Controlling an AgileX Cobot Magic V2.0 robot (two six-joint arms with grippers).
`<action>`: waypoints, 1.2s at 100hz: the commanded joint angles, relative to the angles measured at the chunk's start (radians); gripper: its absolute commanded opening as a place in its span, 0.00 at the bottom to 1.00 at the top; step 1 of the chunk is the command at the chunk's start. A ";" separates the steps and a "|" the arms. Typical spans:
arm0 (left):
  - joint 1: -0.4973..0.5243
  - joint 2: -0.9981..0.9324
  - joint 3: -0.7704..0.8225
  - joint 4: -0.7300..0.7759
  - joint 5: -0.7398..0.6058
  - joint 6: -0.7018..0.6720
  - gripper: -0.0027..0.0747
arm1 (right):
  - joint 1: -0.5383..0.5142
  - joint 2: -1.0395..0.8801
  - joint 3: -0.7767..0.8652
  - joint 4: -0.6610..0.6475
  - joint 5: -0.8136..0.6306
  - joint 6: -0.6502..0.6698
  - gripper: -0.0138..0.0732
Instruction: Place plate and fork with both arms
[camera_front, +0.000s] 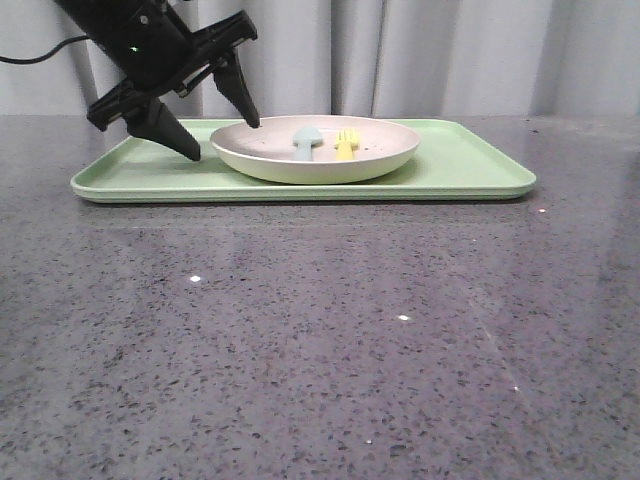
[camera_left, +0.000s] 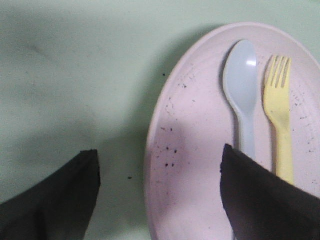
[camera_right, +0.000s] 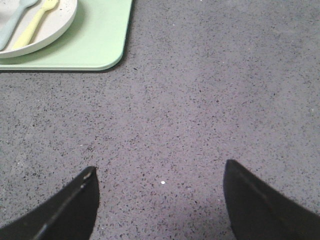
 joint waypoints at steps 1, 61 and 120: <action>-0.006 -0.095 -0.028 0.013 -0.010 -0.011 0.67 | -0.005 0.015 -0.032 -0.002 -0.061 -0.001 0.76; 0.171 -0.367 -0.028 0.271 0.151 -0.004 0.67 | -0.005 0.015 -0.032 -0.002 -0.062 -0.001 0.76; 0.334 -0.787 0.502 0.420 0.021 -0.004 0.67 | -0.005 0.015 -0.032 -0.002 -0.064 -0.001 0.76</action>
